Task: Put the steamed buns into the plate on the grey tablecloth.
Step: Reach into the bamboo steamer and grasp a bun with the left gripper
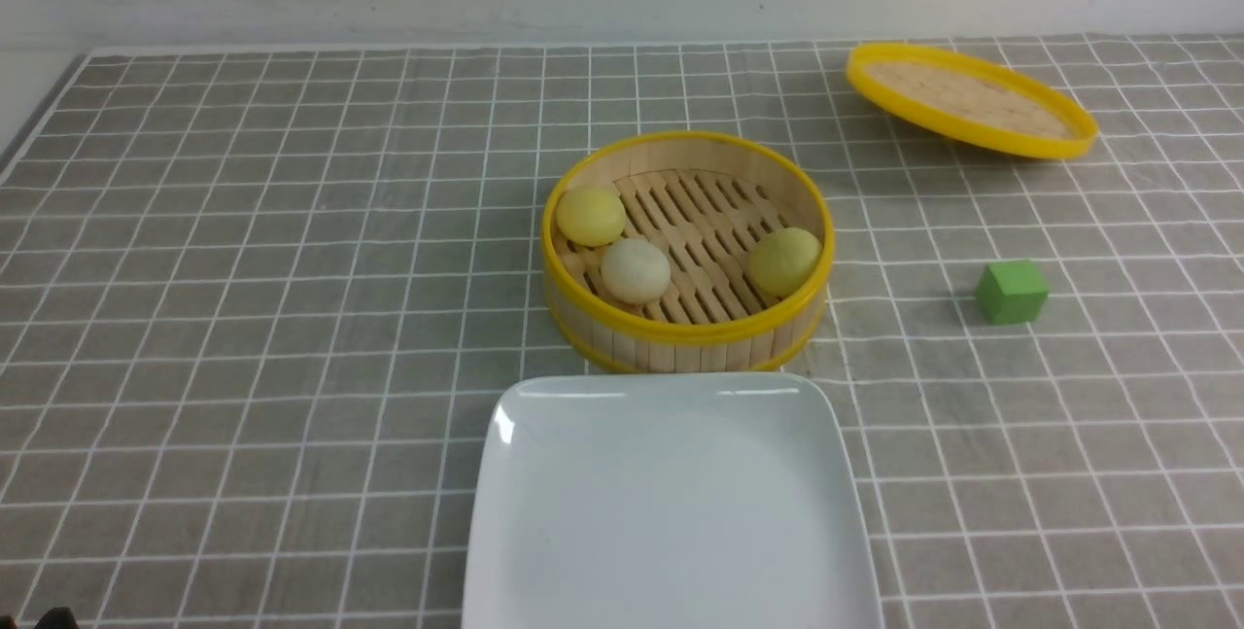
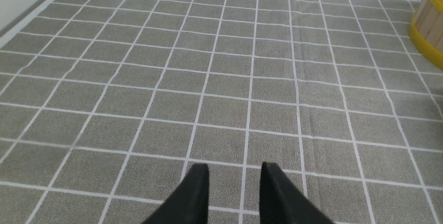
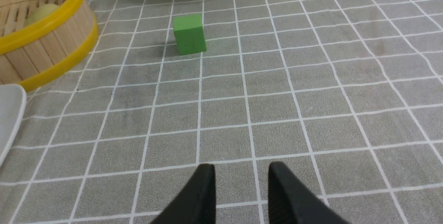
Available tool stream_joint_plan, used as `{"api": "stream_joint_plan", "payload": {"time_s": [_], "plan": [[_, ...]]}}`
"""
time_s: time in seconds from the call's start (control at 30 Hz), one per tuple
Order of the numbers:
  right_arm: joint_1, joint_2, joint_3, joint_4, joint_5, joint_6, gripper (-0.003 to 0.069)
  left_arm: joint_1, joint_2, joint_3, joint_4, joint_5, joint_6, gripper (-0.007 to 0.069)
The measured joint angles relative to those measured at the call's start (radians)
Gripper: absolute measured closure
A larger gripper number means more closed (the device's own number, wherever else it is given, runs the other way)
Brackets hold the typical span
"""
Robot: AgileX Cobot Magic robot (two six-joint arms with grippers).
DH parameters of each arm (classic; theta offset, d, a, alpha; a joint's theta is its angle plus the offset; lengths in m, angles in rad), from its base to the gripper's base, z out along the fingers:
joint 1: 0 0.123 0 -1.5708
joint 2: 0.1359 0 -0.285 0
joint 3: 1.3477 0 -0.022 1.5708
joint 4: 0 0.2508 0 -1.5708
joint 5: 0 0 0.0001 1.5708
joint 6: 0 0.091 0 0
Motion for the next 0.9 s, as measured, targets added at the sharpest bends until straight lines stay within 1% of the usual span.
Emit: {"api": "stream_joint_plan", "payload": {"time_s": [0.07, 0.1, 0.17, 0.2, 0.23, 0.27, 0.33, 0.4, 0.47, 0.57, 0.63, 0.67, 0.7, 0.73, 0.77, 0.8, 0.87, 0.9], "plan": [[0.000, 0.000, 0.001, -0.001, -0.008, 0.001, 0.0419, 0.000, 0.000, 0.001, -0.032, -0.010, -0.028, 0.0384], [0.000, 0.000, 0.002, 0.013, -0.015, 0.011, 0.0419, 0.000, 0.000, 0.002, -0.077, -0.021, -0.057, 0.0384], [0.000, 0.000, 0.004, 0.099, -0.027, 0.097, 0.0419, 0.000, 0.000, 0.004, -0.214, -0.037, -0.184, 0.0384], [0.000, 0.000, 0.005, 0.113, -0.027, 0.097, 0.0419, 0.000, 0.000, 0.004, -0.233, -0.038, -0.200, 0.0384], [0.000, 0.000, 0.007, 0.219, -0.035, 0.190, 0.0419, 0.000, 0.000, 0.004, -0.377, -0.045, -0.322, 0.0384], [0.000, 0.000, 0.010, 0.311, -0.036, 0.249, 0.0419, 0.000, 0.000, 0.004, -0.479, -0.049, -0.413, 0.0384], [0.000, 0.000, 0.012, 0.415, -0.036, 0.337, 0.0419, 0.000, 0.000, 0.004, -0.652, -0.057, -0.569, 0.0384], [0.000, 0.000, 0.012, 0.512, -0.036, 0.400, 0.0419, 0.000, 0.000, 0.004, -0.740, -0.067, -0.660, 0.0384], [0.000, 0.000, 0.012, 0.568, -0.036, 0.415, 0.0419, 0.000, 0.000, 0.004, -0.777, -0.072, -0.702, 0.0384], [0.000, 0.000, 0.012, 0.613, -0.062, 0.415, 0.0421, 0.000, 0.000, 0.004, -0.791, -0.086, -0.720, 0.0387], [0.000, 0.000, 0.004, 0.619, -0.078, 0.402, 0.0434, -0.001, 0.000, 0.004, -0.800, -0.120, -0.720, 0.0398], [0.000, 0.000, -0.030, 0.619, -0.083, 0.369, 0.0462, -0.007, 0.000, -0.016, -0.806, -0.141, -0.708, 0.0415], [0.000, 0.000, -0.069, 0.609, -0.085, 0.330, 0.0493, -0.010, 0.000, -0.051, -0.803, -0.158, -0.676, 0.0433], [0.000, 0.017, -0.130, 0.576, -0.090, 0.272, 0.0550, -0.015, 0.000, -0.117, -0.778, -0.182, -0.609, 0.0461], [0.000, 0.021, -0.141, 0.576, -0.090, 0.260, 0.0559, -0.015, 0.000, -0.129, -0.778, -0.188, -0.609, 0.0461], [0.000, 0.075, -0.247, 0.508, -0.087, 0.162, 0.0631, -0.020, 0.021, -0.242, -0.720, -0.208, -0.474, 0.0516], [0.000, 0.158, -0.339, 0.436, -0.063, 0.098, 0.0666, -0.024, 0.091, -0.375, -0.669, -0.155, -0.348, 0.0571], [0.000, 0.236, -0.391, 0.382, -0.021, 0.059, 0.0670, -0.025, 0.162, -0.454, -0.642, -0.065, -0.288, 0.0596]]}}
